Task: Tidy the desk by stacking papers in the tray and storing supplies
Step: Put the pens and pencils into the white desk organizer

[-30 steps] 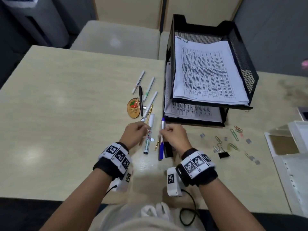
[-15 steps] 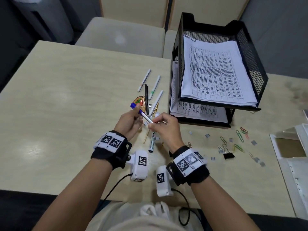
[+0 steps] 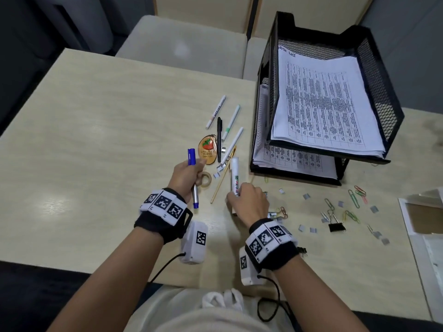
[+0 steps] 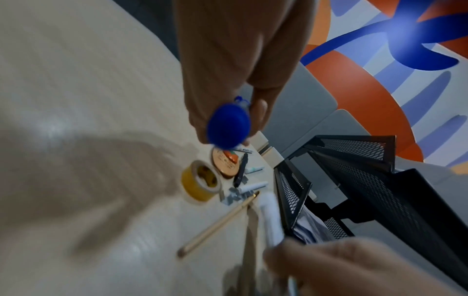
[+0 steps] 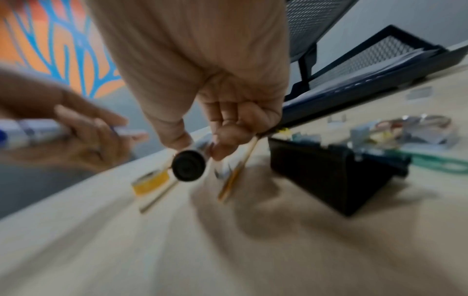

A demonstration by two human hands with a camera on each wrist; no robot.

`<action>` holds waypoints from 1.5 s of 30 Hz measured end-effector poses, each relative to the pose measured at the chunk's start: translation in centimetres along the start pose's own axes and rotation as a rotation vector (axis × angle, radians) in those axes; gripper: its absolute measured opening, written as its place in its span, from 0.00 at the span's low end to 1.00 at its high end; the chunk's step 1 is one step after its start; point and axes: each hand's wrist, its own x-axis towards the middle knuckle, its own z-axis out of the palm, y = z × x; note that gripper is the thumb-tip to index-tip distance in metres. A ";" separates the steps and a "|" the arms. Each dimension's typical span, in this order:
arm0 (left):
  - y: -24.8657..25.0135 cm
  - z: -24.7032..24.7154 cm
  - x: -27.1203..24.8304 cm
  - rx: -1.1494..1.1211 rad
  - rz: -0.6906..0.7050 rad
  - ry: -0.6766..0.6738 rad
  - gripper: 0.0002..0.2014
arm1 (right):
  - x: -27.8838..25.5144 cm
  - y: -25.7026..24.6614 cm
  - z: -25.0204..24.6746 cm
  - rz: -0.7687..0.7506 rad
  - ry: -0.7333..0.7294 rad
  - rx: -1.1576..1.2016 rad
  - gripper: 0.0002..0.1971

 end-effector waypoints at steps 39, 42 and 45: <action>-0.3 1.7 -0.4 -0.019 0.064 -0.055 0.07 | -0.4 0.4 -2.2 0.028 -0.069 0.549 0.10; -0.3 0.8 -0.6 -0.062 0.044 -0.005 0.08 | 1.2 1.1 -2.3 0.160 0.102 0.123 0.14; -0.6 -0.1 -0.8 -0.054 0.021 0.053 0.08 | 2.1 1.5 -1.4 0.124 0.129 -0.089 0.13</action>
